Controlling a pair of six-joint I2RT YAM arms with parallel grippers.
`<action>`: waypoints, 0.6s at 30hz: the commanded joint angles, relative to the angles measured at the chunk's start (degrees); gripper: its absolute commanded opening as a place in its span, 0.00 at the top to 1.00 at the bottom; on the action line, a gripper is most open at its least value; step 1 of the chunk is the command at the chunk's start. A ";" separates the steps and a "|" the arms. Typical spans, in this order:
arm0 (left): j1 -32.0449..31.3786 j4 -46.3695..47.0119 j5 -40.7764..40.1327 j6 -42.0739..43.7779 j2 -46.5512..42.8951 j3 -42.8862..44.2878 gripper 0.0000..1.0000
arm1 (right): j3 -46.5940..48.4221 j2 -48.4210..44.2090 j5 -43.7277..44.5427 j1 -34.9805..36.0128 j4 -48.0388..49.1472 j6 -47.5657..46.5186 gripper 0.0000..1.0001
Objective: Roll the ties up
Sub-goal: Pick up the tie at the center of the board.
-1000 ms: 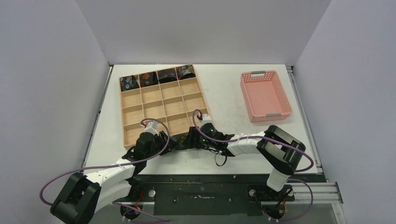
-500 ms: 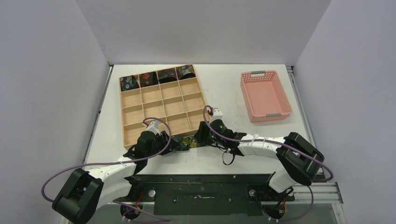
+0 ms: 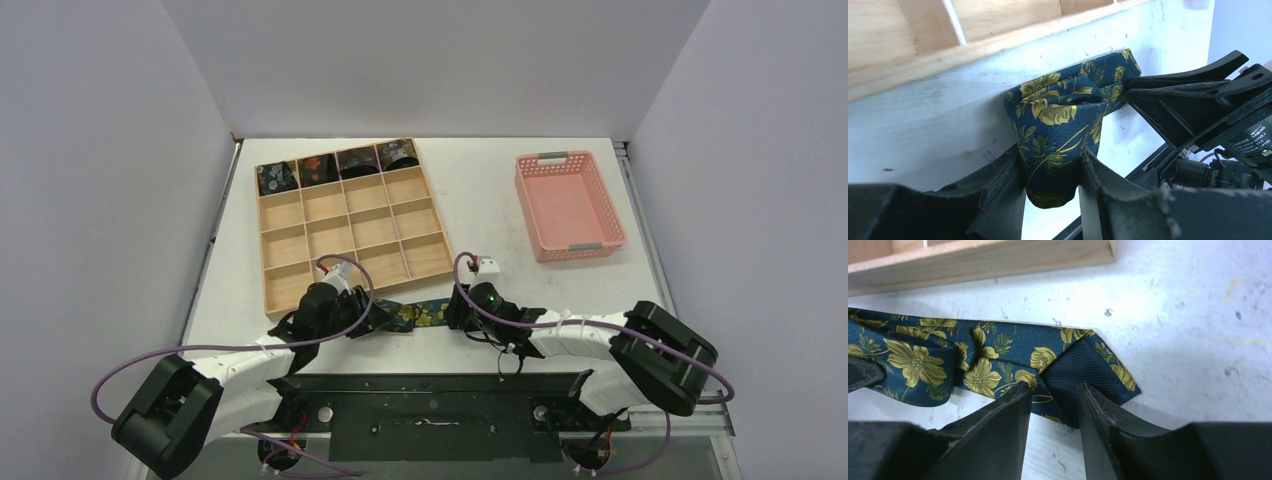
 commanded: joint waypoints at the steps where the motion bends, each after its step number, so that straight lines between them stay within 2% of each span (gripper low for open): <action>1: -2.44 -2.12 0.59 0.74 0.46 2.55 1.00 | -5.09 -6.08 4.61 2.99 -7.77 3.53 0.60; 9: -11.06 -4.10 -4.00 0.58 1.89 4.51 1.00 | -8.95 -16.76 9.68 10.17 -15.28 10.28 0.58; 18: -13.89 -17.39 -12.04 3.74 -1.22 8.67 1.00 | -4.71 -29.79 17.55 10.52 -28.70 9.95 0.42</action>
